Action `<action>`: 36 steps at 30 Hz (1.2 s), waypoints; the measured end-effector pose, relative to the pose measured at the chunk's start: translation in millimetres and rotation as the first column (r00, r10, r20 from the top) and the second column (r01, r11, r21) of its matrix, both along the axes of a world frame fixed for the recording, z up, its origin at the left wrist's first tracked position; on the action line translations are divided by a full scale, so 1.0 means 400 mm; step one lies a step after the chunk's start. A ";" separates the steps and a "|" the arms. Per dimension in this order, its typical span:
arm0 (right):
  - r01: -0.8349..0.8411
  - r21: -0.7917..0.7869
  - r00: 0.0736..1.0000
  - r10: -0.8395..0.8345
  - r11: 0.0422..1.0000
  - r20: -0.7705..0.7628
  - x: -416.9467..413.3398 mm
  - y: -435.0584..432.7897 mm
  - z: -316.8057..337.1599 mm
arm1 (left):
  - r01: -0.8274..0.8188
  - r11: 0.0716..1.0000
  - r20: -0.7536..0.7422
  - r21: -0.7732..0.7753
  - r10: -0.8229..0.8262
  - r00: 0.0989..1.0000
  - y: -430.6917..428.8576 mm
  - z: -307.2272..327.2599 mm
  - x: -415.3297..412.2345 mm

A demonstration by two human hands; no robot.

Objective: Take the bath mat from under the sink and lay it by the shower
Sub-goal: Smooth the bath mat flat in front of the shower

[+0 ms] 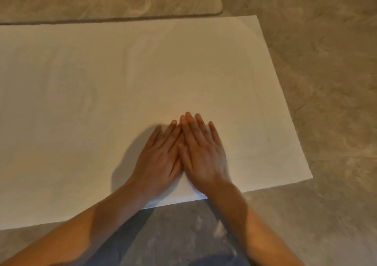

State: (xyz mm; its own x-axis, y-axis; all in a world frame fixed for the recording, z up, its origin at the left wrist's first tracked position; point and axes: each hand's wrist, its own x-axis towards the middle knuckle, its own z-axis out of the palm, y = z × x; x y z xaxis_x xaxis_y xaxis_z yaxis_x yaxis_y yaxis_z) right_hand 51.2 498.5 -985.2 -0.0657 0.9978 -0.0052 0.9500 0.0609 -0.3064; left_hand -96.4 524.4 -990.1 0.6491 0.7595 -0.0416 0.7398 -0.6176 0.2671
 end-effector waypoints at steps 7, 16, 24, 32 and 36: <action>0.077 -0.072 0.993 -0.070 0.994 0.100 0.249 -0.021 -0.027 | -0.017 1.000 -0.043 -0.004 0.017 0.999 -0.005 -0.017 -0.005; 0.346 -0.066 0.936 -0.340 0.936 0.094 0.344 -0.056 0.011 | -0.019 1.000 -0.040 -0.009 0.019 0.999 -0.008 -0.013 -0.004; -0.049 -0.014 0.998 0.049 0.999 -0.032 -0.072 0.061 0.017 | -0.159 0.978 -0.002 0.137 0.161 0.987 0.051 0.012 -0.119; -0.073 -0.020 0.995 0.074 0.997 0.065 -0.075 0.068 -0.052 | -0.258 0.962 -0.056 0.096 0.263 0.963 0.051 -0.047 -0.175; -0.072 -0.040 0.996 0.073 0.997 0.041 -0.075 0.074 -0.047 | -0.243 0.967 -0.056 0.073 0.248 0.967 0.060 -0.039 -0.172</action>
